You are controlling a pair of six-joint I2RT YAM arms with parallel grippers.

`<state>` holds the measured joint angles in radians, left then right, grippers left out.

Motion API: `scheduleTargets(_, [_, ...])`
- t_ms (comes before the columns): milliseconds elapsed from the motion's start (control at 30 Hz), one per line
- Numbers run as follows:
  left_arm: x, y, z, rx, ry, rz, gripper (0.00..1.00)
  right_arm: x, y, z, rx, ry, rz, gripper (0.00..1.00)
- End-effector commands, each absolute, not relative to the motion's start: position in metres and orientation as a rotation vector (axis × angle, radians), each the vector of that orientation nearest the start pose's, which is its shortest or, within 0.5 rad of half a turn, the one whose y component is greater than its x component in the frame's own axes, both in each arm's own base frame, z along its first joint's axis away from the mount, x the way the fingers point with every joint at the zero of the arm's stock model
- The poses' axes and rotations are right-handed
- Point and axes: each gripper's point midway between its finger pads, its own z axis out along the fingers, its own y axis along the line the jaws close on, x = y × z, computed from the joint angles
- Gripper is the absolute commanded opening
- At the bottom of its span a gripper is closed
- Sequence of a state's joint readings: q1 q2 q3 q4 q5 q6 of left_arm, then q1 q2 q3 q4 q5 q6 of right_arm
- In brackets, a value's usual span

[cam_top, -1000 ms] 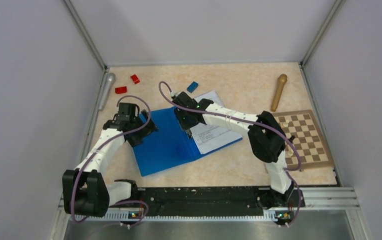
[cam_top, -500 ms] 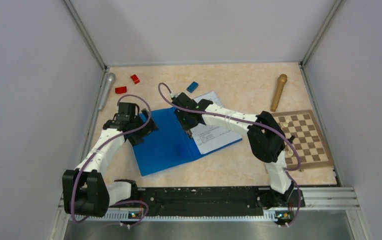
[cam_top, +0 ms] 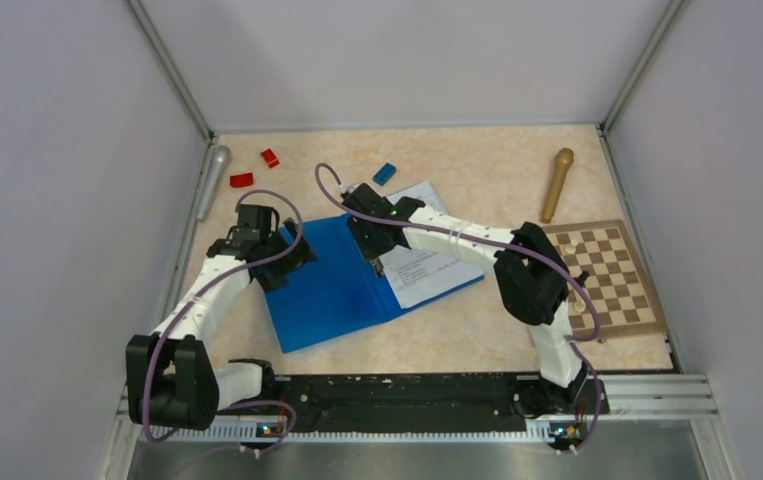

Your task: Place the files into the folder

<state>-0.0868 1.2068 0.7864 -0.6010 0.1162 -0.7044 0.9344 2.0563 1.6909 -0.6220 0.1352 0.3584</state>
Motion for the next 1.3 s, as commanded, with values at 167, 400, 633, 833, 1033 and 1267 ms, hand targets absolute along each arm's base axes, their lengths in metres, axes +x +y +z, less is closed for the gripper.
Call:
scheduleTargets(167, [0.278,-0.071,0.096,-0.748,2.500,-0.441,0.99,0.312,0.408,0.106,-0.610,2.413,0.275,0.26])
scheduleTargets(400, [0.282,-0.068,0.103,-0.737,2.492,-0.417,0.99,0.315,0.409,0.108,-0.510,2.402,0.233,0.30])
scheduleTargets(633, [0.282,-0.066,0.104,-0.733,2.494,-0.406,0.99,0.316,0.407,0.103,-0.493,2.415,0.194,0.36])
scheduleTargets(833, [0.282,-0.065,0.103,-0.733,2.499,-0.396,0.99,0.315,0.404,0.097,-0.489,2.424,0.169,0.36])
scheduleTargets(1033, [0.283,-0.063,0.104,-0.729,2.497,-0.382,0.99,0.313,0.406,0.095,-0.498,2.428,0.170,0.31])
scheduleTargets(1267, [0.284,-0.063,0.103,-0.730,2.493,-0.387,0.99,0.312,0.409,0.096,-0.502,2.424,0.190,0.23])
